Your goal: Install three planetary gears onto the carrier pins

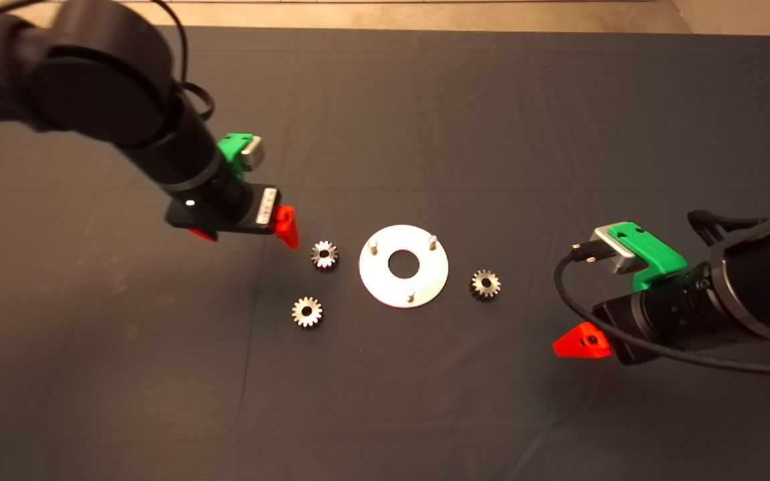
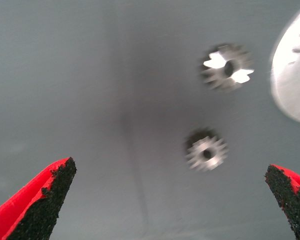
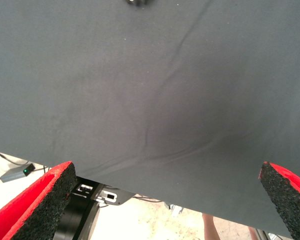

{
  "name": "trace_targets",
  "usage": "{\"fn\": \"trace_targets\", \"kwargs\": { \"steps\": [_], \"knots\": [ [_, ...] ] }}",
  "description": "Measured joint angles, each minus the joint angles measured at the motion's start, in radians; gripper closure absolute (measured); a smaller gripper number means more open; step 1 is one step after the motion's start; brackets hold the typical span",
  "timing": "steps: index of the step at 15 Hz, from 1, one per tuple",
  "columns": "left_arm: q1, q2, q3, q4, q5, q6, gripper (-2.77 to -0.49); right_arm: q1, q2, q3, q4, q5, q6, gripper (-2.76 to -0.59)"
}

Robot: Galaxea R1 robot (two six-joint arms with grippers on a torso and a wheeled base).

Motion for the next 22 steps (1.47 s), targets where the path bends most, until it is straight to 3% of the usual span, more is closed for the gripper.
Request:
{"fn": "trace_targets", "kwargs": {
  "steps": [2,5,7,9,11,17,22],
  "knots": [
    [0.034,0.102,-0.051,0.000,-0.009,0.023,-2.76,0.000,0.000,0.000,0.000,-0.001,0.000,-2.75],
    [0.055,0.223,-0.120,0.000,-0.027,0.039,-2.76,0.000,0.000,0.000,0.000,-0.001,0.000,-2.75],
    [0.060,0.236,-0.144,0.000,-0.032,0.045,-2.76,0.000,0.000,0.001,0.001,-0.001,0.000,-2.75],
    [0.069,0.230,-0.151,0.001,-0.023,0.049,-2.76,0.000,0.001,0.001,0.002,-0.001,0.000,-2.75],
    [0.089,0.229,-0.170,0.000,-0.022,0.080,-2.76,0.000,0.005,0.001,0.003,0.001,0.000,-2.75],
    [0.135,0.263,-0.362,0.007,-0.027,0.180,-2.76,0.000,0.006,0.001,0.003,0.000,0.000,-2.75],
    [0.138,0.285,-0.403,0.009,-0.033,0.188,-2.76,0.000,0.008,0.001,0.004,-0.001,0.000,-2.75]
  ]
}}
